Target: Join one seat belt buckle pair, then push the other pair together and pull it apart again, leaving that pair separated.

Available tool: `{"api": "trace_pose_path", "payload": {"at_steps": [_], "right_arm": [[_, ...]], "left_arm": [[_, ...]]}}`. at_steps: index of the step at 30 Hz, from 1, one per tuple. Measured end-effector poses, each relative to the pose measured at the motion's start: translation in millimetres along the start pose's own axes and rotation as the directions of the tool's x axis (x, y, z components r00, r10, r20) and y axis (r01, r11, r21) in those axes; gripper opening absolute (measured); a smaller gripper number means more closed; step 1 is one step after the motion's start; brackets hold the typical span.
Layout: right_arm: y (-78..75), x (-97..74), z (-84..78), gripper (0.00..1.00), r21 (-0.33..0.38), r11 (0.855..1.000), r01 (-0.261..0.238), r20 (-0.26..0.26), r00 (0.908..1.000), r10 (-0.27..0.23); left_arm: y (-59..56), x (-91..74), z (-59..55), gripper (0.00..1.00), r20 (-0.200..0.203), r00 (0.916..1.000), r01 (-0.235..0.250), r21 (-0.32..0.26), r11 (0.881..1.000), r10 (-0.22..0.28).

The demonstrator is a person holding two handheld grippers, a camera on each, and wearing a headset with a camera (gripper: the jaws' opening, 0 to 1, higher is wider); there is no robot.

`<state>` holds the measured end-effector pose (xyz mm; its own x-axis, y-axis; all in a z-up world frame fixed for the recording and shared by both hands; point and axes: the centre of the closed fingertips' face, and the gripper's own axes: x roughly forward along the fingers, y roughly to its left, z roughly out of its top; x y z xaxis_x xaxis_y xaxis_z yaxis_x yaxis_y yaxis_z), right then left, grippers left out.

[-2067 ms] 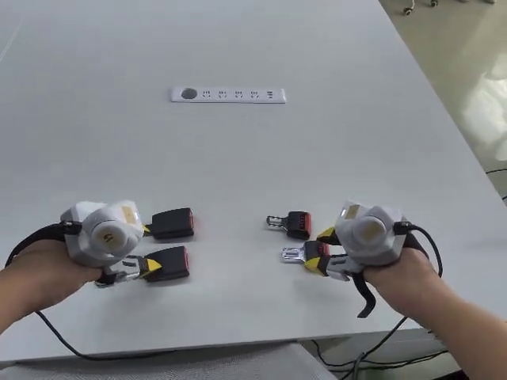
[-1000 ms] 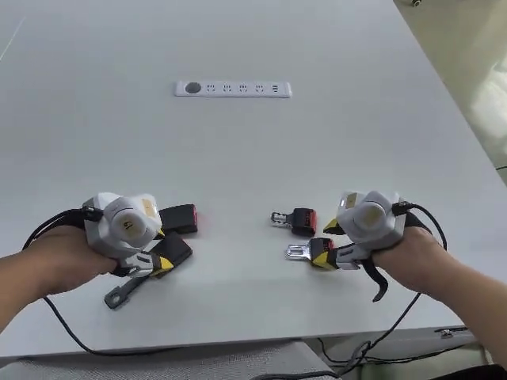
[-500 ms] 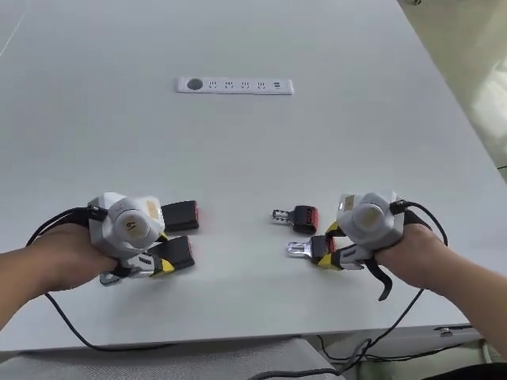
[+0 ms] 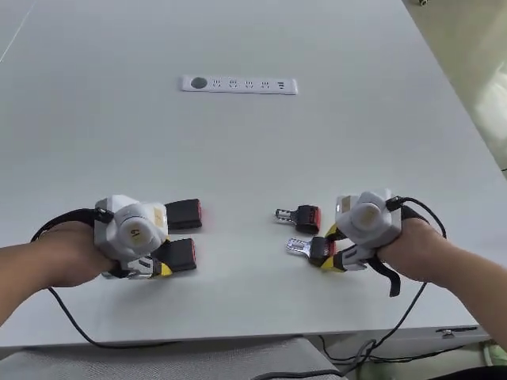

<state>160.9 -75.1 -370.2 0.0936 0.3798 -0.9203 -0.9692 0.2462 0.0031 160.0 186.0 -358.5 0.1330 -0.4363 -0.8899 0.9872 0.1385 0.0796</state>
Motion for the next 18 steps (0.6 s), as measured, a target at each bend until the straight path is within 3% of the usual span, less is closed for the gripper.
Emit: {"api": "trace_pose_path", "payload": {"at_steps": [9,18], "right_arm": [[0.0,1.5,0.0,0.34,-0.028,1.0,-0.006,-0.011,0.9999,0.006],[0.6,4.4,-0.2,0.34,-0.063,0.998,-0.013,-0.028,0.9995,0.011]], "left_arm": [[1.5,9.2,-8.7,0.33,-0.011,0.9999,0.0,0.033,0.999,0.0],[0.3,10.2,-9.2,0.33,-0.006,0.9998,0.019,0.062,0.998,-0.019]]}}
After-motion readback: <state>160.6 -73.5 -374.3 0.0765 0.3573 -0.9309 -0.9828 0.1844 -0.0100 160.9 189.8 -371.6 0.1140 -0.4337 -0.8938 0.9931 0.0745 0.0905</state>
